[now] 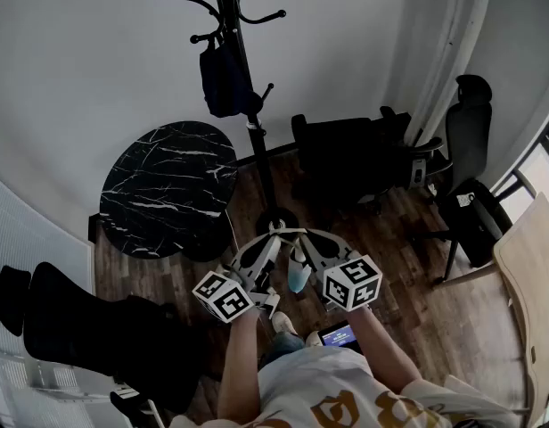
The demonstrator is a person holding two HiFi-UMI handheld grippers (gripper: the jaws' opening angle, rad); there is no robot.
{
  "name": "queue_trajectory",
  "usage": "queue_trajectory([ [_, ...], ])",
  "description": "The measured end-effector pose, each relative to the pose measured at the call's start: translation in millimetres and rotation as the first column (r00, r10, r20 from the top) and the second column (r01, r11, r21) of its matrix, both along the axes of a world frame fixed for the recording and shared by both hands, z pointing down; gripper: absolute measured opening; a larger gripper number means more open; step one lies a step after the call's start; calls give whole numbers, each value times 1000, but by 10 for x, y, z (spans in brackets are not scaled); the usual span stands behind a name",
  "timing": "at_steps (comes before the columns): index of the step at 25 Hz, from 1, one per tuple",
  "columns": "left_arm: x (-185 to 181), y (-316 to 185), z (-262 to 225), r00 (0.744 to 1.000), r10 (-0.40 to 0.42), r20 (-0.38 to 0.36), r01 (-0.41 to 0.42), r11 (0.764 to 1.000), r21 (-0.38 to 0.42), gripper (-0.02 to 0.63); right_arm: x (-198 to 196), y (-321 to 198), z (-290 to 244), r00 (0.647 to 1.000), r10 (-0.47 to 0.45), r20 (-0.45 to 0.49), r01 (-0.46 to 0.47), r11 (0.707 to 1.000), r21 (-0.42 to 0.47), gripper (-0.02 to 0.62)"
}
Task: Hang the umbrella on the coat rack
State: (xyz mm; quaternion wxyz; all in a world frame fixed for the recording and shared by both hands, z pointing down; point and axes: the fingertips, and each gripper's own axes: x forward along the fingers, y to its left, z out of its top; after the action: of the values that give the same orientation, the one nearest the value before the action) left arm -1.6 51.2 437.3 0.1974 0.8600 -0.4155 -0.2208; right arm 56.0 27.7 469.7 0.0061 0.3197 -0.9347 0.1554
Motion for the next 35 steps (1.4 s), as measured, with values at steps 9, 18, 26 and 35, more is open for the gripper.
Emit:
queue_trajectory([
  [9, 46, 132, 3, 999, 2, 32, -3, 1000, 12, 20, 38, 107, 7, 1000, -3, 13, 3, 1000, -16, 12],
  [18, 30, 134, -9, 1000, -17, 21, 16, 1000, 18, 20, 46, 128, -30, 1000, -5, 20, 5, 1000, -24, 12],
  [26, 33, 90, 0, 997, -53, 49, 53, 999, 5, 20, 99, 114, -28, 1000, -12, 28, 13, 999, -32, 12],
  [35, -12, -161, -17, 997, -49, 67, 49, 999, 7, 20, 69, -135, -62, 998, 12, 58, -11, 1000, -18, 12],
])
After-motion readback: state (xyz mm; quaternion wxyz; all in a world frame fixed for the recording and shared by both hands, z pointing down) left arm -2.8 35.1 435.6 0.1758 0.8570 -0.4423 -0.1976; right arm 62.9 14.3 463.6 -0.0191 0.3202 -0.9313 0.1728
